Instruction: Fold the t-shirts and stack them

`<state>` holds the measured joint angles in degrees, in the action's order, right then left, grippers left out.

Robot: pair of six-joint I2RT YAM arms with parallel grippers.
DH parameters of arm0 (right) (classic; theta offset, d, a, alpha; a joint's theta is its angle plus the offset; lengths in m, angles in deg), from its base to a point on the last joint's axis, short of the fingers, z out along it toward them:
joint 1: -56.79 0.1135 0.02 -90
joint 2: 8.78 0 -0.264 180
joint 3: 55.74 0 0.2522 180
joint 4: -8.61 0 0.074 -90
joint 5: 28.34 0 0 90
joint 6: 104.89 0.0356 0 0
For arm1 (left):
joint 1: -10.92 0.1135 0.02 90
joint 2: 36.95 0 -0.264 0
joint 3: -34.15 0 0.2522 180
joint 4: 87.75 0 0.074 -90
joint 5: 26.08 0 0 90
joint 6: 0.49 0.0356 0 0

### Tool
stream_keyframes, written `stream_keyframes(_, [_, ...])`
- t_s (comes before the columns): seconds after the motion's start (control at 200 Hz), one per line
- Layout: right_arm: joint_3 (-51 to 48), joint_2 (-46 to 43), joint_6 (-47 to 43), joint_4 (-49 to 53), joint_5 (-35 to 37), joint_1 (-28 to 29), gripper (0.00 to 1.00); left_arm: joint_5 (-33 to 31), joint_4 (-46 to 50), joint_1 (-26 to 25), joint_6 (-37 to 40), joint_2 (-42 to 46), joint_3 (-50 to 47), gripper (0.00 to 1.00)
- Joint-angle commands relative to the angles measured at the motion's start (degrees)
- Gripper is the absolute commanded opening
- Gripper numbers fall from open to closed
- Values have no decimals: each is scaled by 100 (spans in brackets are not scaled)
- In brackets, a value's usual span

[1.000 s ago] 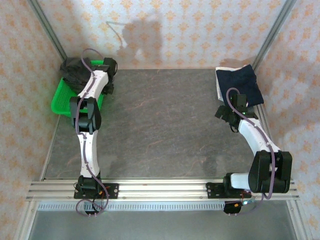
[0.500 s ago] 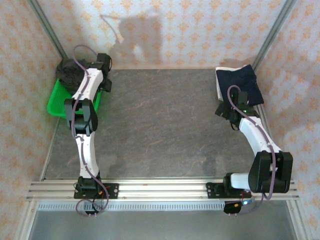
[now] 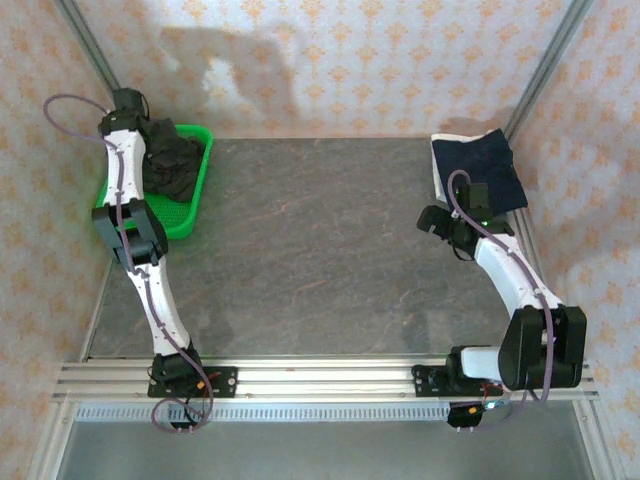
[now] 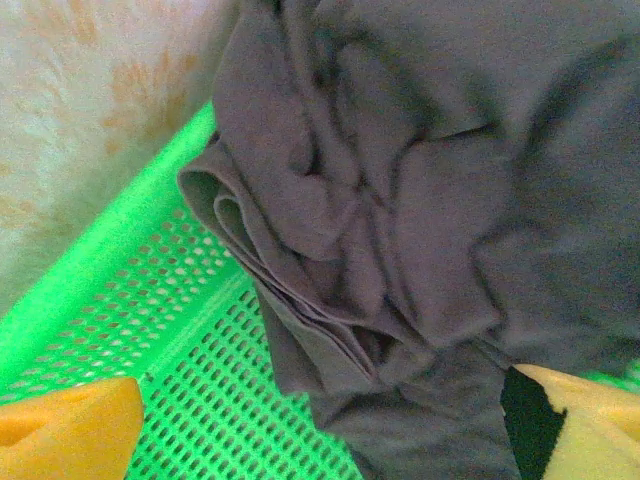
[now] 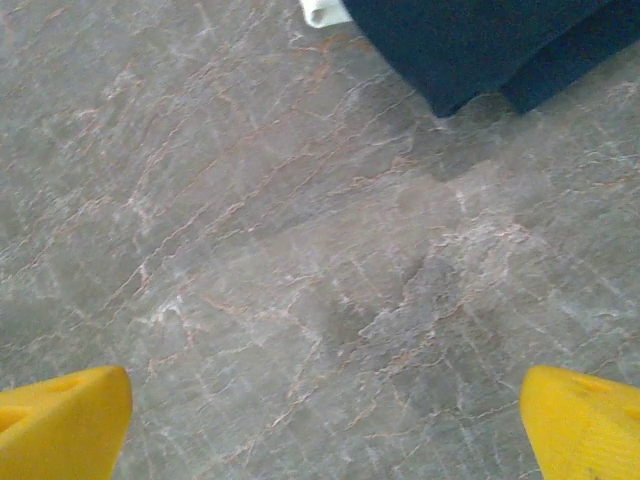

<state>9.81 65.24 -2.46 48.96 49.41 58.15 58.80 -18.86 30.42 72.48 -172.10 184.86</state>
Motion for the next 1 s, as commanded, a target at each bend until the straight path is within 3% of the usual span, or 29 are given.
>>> stream_keyframes(0.0, [158,-210,17,26,-150,95,98,227,-6,-61,-562,-483,369,94])
stream_keyframes(0.175, [-49,-464,-80,-31,-296,109,95,608,-191,130,-789,-925,444,88])
stream_keyframes(0.265, [-140,-536,-139,-63,-285,114,94,898,-258,115,-776,-1026,408,79])
stream_keyframes(0.295, [-166,-554,-136,-79,-266,110,93,948,-245,115,-783,-1046,399,73])
stream_keyframes(0.425, [-152,-582,-135,-68,-282,112,89,1060,-137,106,-710,-881,339,28])
stream_keyframes(0.576, [-64,-570,-125,-64,-339,110,85,1086,-155,24,-561,-18,154,0])
stream_keyframes(0.801, [-121,-567,-14,-210,-502,118,82,1264,-199,-395,-259,1816,84,0])
stream_keyframes(0.901, [-156,-573,12,-299,-648,118,81,1245,-299,-873,-75,2619,83,0])
stream_keyframes(0.996, [-135,-568,17,-338,-737,118,79,1603,-621,-1366,-39,3288,108,0])
